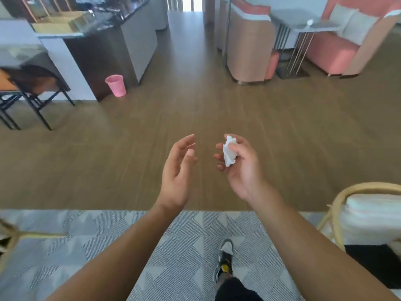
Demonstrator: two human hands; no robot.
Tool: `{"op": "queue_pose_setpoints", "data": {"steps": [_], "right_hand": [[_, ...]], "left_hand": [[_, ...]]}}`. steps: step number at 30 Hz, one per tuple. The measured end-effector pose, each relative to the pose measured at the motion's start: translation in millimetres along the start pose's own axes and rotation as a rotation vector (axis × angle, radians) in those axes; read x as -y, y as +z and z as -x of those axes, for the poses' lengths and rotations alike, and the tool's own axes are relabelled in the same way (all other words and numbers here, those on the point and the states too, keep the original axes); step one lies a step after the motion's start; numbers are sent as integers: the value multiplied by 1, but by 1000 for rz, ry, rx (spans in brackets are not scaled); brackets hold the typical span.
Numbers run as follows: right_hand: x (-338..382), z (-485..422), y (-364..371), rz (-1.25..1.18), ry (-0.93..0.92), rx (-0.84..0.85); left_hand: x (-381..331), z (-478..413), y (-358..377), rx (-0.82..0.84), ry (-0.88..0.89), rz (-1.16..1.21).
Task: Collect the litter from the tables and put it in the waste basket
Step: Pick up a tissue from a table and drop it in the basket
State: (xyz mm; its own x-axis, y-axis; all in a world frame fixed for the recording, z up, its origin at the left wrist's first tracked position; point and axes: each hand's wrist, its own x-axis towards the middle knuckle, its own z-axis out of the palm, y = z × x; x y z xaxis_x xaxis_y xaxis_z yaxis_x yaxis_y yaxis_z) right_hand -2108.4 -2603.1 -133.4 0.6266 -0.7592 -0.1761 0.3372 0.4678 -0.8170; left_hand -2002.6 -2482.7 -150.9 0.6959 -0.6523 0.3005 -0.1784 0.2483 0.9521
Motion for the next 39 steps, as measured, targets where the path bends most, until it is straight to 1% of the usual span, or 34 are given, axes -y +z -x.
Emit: {"op": "queue_pose_setpoints", "data": {"steps": [3, 7, 13, 16, 22, 31, 39], "right_hand": [[-8, -54, 23, -7, 18, 50], [-8, -143, 51, -23, 39, 100], [5, -262, 91, 68, -1, 193], [8, -310, 111, 119, 8, 230], [-2, -382, 146, 146, 43, 273], [-42, -519, 223, 165, 46, 314], [-67, -653, 324, 176, 16, 289]], "left_hand": [[12, -42, -20, -77, -9, -12], [28, -113, -39, -193, 34, -59], [50, -213, -48, -325, 34, -100], [61, -253, -54, -381, 32, -96], [81, -316, -83, -458, 27, -139], [136, -446, -158, -499, 64, -126], [171, -593, -239, -450, 59, -114]]}}
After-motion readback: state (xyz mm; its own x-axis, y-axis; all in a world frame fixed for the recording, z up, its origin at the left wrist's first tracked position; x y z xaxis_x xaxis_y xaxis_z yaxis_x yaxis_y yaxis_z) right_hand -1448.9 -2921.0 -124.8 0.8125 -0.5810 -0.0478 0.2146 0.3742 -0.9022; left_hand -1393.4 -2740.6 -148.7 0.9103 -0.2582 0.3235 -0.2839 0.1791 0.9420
